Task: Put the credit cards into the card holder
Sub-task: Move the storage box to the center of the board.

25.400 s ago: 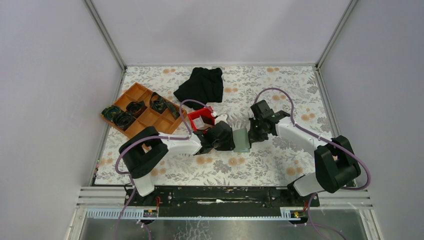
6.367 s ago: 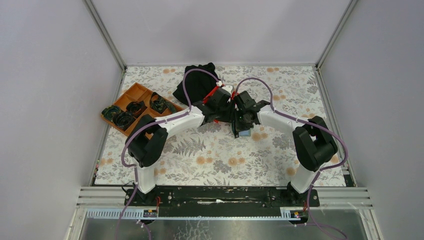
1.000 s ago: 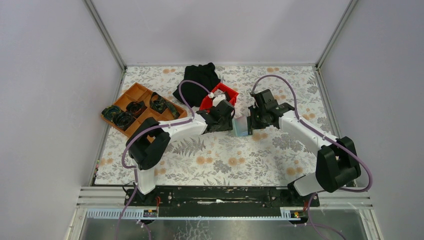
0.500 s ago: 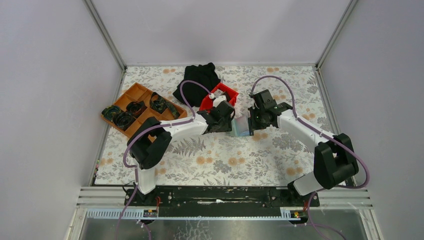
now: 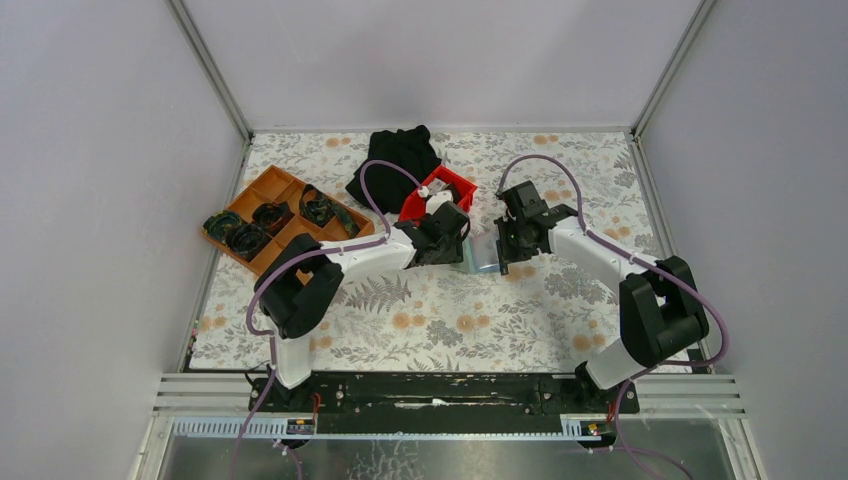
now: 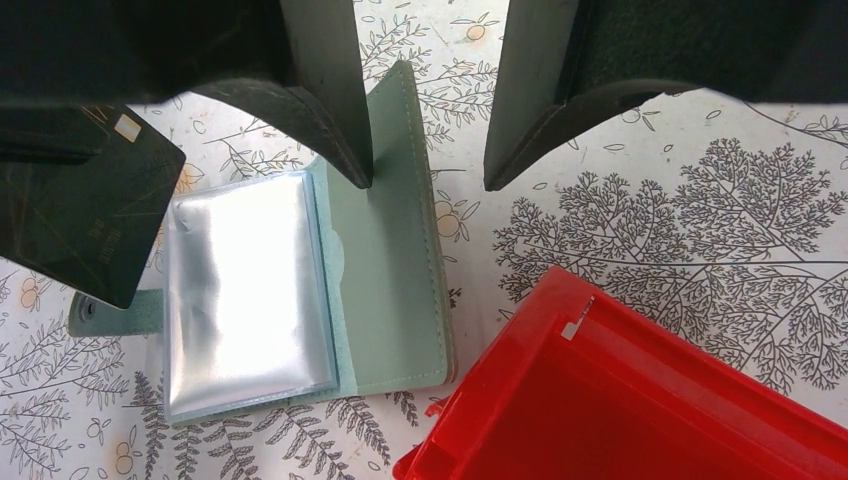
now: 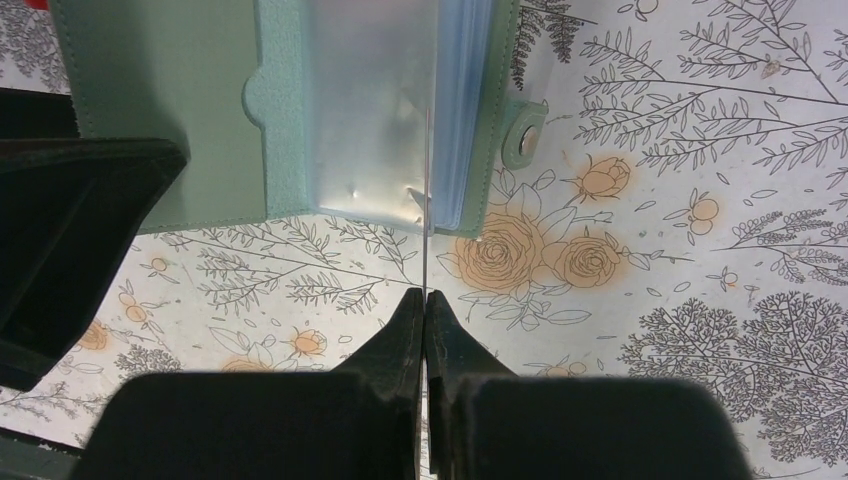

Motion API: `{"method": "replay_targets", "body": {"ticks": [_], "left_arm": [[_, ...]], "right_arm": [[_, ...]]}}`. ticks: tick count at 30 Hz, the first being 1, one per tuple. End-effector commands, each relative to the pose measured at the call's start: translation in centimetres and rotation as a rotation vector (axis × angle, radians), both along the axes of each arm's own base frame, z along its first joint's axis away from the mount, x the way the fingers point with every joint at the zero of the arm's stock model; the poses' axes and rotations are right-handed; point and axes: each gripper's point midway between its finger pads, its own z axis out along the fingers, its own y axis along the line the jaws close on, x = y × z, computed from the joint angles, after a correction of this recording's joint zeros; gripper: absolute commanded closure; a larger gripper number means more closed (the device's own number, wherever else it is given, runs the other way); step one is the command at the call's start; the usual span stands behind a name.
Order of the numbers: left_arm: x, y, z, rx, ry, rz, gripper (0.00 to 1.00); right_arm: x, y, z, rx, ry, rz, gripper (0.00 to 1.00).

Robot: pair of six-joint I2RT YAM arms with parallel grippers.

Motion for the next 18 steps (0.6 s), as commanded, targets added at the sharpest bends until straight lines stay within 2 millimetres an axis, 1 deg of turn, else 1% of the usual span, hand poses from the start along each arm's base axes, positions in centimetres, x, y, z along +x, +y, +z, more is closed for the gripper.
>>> {"method": "replay_targets", "body": {"ticks": [1,6,18], "left_arm": [[0.5,1.2,0.4,0.033,-0.026,0.015,0.48],[0.4,1.6,0.1,0.042,-0.02,0.011,0.48],[0.3,2.3,-0.1,0.056,-0.016,0.013,0.48]], "right_arm": [[0.9,0.0,0.0,-0.009,-0.02,0.013,1.0],[0.8,0.1,-0.4,-0.007,-0.01,0.017,1.0],[0.9,0.1,-0.4,-0.011,-0.014,0.02,1.0]]}}
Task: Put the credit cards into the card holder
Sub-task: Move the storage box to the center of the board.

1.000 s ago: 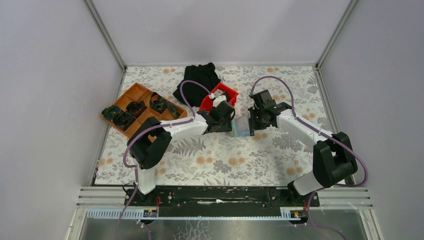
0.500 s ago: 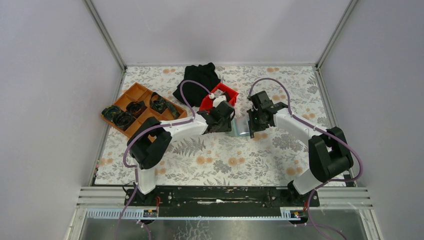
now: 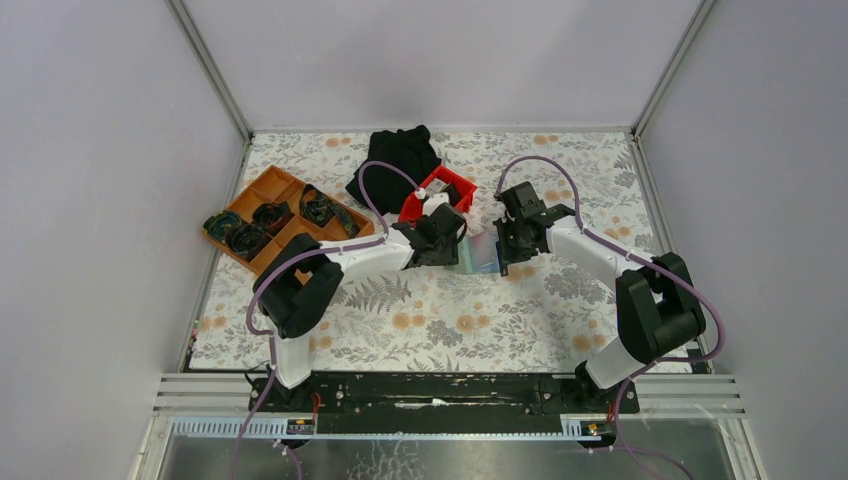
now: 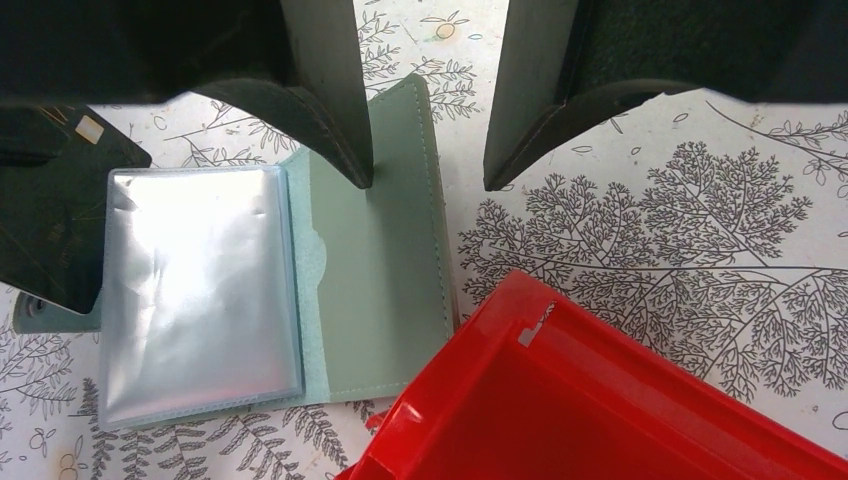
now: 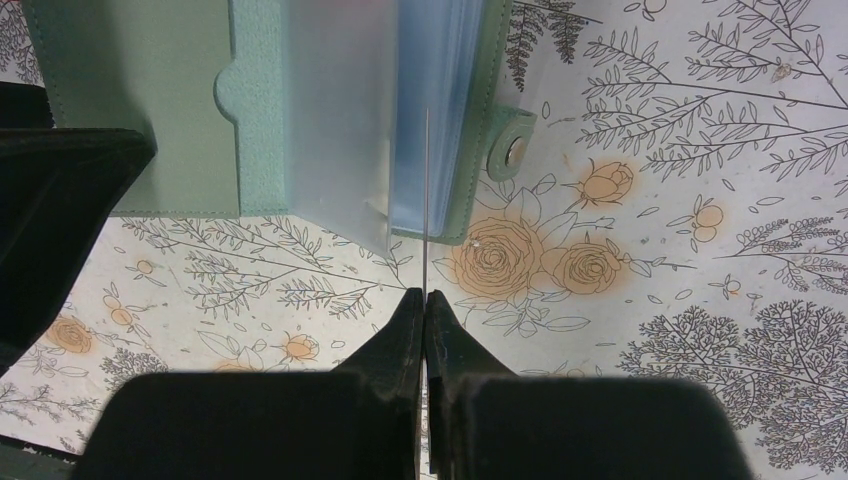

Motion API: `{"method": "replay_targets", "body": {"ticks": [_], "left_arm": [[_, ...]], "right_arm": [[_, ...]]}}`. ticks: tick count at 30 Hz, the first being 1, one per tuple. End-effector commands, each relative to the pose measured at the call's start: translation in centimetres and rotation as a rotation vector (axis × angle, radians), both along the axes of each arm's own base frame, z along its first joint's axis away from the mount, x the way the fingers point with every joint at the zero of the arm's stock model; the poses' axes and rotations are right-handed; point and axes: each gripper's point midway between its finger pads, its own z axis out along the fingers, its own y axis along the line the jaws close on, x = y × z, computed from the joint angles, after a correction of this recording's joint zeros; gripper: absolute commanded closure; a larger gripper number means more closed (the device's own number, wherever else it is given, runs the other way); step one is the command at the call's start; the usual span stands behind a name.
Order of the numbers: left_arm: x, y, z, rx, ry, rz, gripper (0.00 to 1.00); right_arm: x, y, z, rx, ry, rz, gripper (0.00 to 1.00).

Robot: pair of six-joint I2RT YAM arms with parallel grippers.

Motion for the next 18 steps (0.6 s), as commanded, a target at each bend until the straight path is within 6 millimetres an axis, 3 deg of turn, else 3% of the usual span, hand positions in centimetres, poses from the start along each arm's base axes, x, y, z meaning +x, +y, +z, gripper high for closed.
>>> {"method": "replay_targets", "body": {"ticks": [1,18], "left_arm": [[0.24,1.11,0.65,0.024,-0.022,0.01,0.48],[0.27,1.66,0.66,0.031,-0.019,0.014,0.49]], "right_arm": [[0.88,0.0,0.48,0.0,-0.032,0.007,1.0],[1.71,0.27,0.51,0.011,-0.032,0.006,1.0]]}}
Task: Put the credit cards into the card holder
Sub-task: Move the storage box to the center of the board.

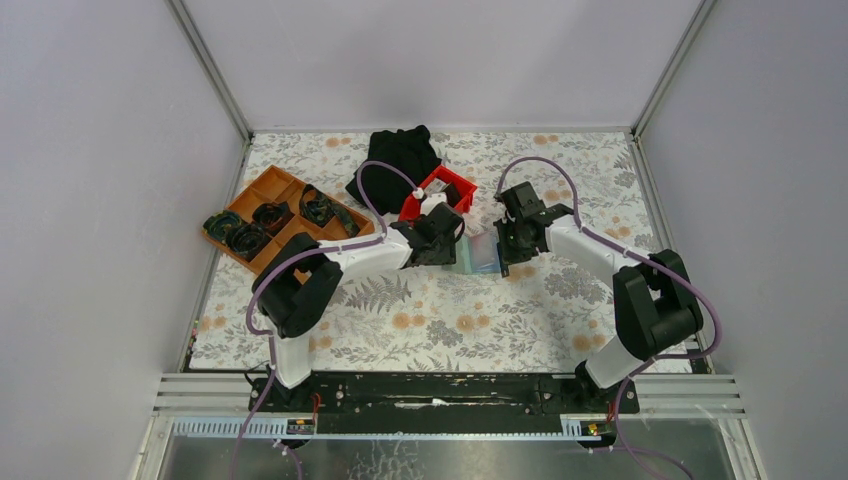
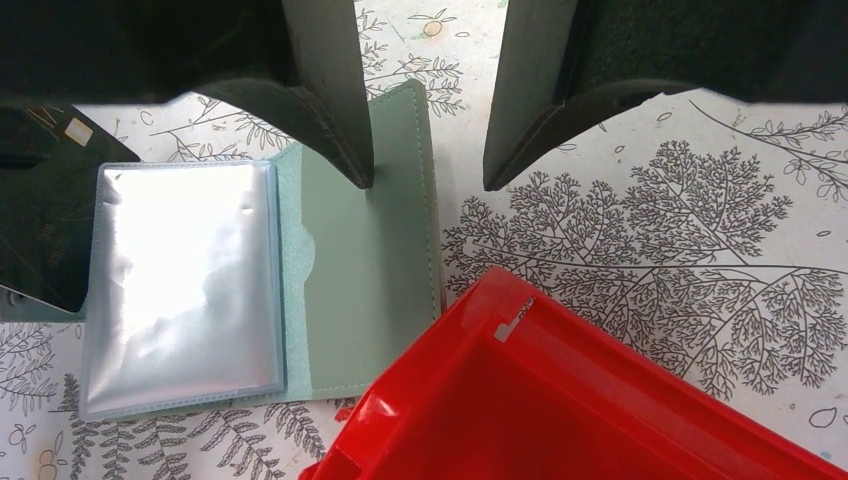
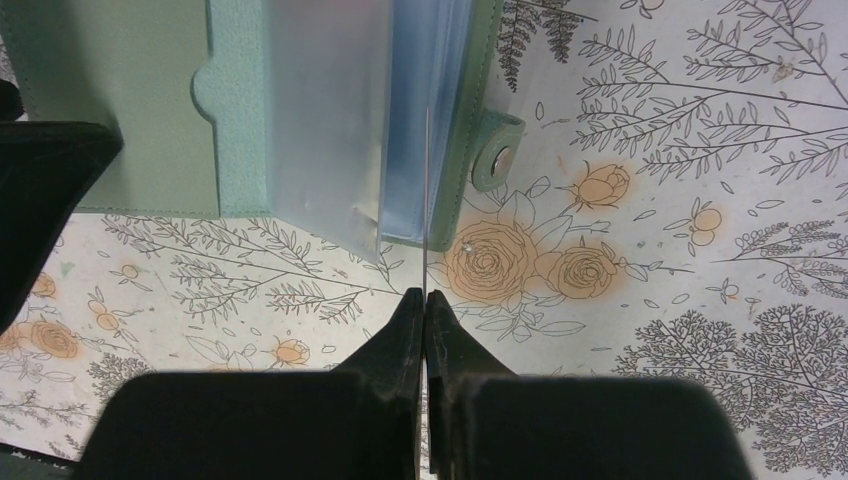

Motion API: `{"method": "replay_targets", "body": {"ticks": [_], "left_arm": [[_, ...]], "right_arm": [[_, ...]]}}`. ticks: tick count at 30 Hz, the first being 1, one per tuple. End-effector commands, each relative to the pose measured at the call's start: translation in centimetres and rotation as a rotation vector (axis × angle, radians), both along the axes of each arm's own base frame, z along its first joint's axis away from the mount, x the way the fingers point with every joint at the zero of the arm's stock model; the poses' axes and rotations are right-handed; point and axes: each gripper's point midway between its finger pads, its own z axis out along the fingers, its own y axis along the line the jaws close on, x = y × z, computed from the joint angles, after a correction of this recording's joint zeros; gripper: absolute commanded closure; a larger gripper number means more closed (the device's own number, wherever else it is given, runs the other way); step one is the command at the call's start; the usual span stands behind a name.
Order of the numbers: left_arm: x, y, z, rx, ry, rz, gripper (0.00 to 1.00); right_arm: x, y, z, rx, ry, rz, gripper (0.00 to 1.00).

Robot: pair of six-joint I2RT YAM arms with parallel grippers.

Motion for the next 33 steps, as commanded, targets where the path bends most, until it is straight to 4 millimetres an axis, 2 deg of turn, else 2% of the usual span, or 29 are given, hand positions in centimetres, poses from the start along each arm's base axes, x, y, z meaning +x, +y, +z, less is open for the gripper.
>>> {"method": "replay_targets", "body": {"ticks": [1,14,16,33], "left_arm": [[0.1,1.1,0.9,0.021,-0.023,0.009,0.49],[-0.2,1.2,0.5,0.026,-0.01,0.0,0.49],[-0.2,1.2,0.4,0.028,-0.008,0.0,0.49],[-0.6,1.5,-0.1,0.037,0.006,0.0,0.49]], "right_arm": [[1.7,0.6,0.8,0.021,-0.037,0.006,1.0],[2.9,1.7,1.5,0.077,-0.014,0.005,1.0],[2.7,1.6,0.6,0.07,0.017,-0.002,1.0],[3.0,0.6,0.0,0.201,0.106,-0.111,1.0]]}}
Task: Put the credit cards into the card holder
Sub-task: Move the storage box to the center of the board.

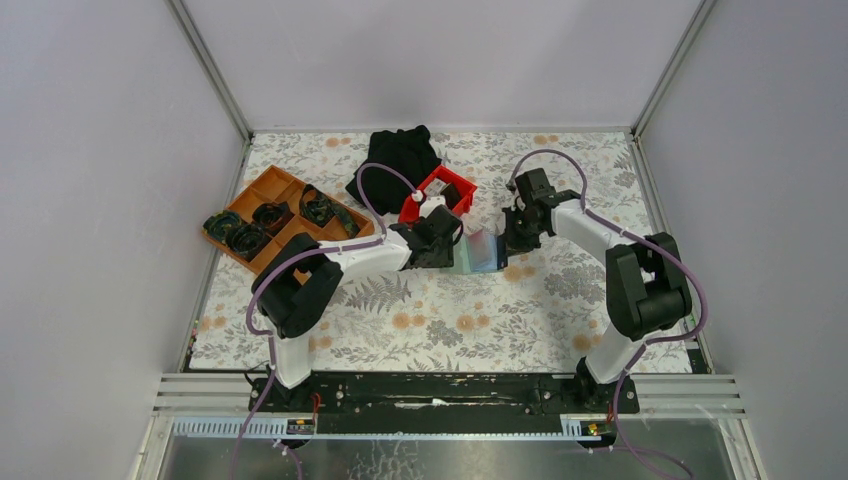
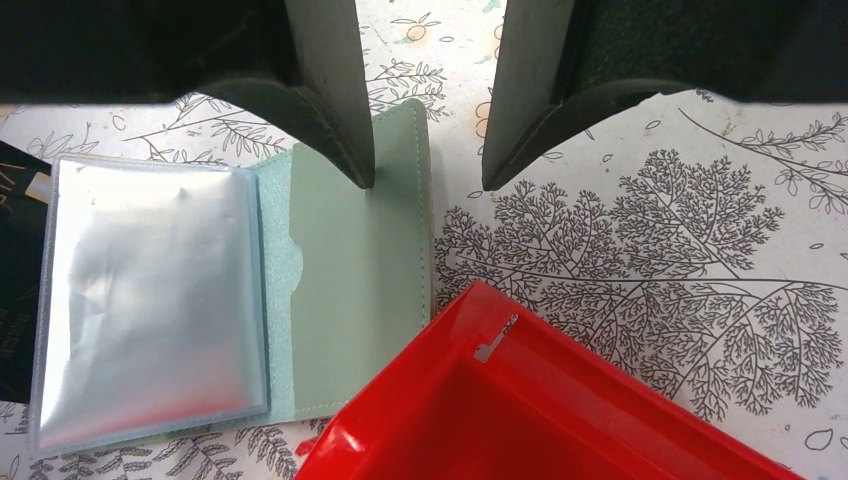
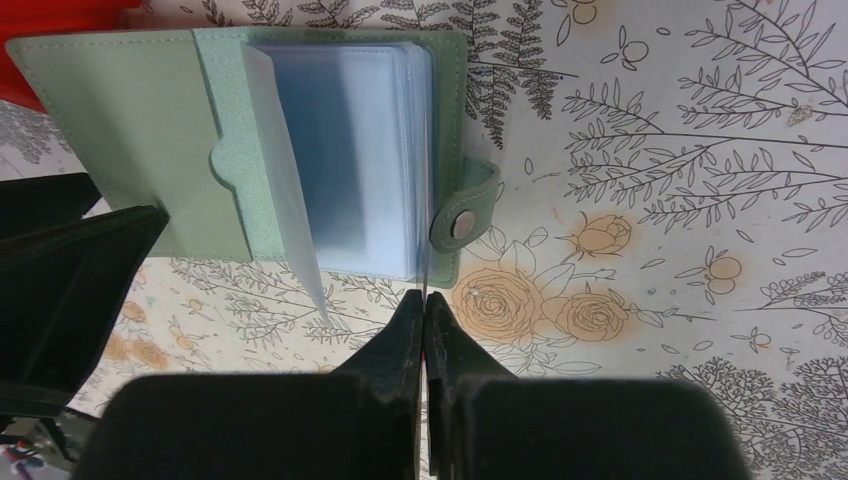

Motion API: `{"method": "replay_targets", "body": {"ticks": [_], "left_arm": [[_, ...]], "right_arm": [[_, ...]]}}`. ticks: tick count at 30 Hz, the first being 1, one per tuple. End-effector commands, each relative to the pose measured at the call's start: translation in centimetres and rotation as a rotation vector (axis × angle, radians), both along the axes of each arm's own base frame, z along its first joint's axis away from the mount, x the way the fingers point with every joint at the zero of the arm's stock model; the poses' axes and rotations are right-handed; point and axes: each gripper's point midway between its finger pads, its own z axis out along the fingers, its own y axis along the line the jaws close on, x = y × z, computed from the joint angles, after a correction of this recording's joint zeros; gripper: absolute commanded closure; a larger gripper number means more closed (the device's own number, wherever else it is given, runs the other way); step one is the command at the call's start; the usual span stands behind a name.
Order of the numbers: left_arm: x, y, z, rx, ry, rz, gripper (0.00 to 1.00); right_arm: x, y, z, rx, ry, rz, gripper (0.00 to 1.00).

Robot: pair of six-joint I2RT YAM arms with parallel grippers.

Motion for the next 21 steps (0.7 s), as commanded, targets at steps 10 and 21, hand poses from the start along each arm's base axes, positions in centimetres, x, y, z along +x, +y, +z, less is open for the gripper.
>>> {"method": "replay_targets", "body": {"ticks": [10,21], "left_arm": [[-0.3,1.0,0.1,0.024,0.001,0.005,0.5],[-0.4,1.1,-0.4,0.03,0.013,0.004,0.5]], "right_arm": [[0.4,1.9,0.7,0.164,0.031,-0.013,1.0],[0.3,2.0,1.3,0.238,0.031,-0.042,1.0]]}}
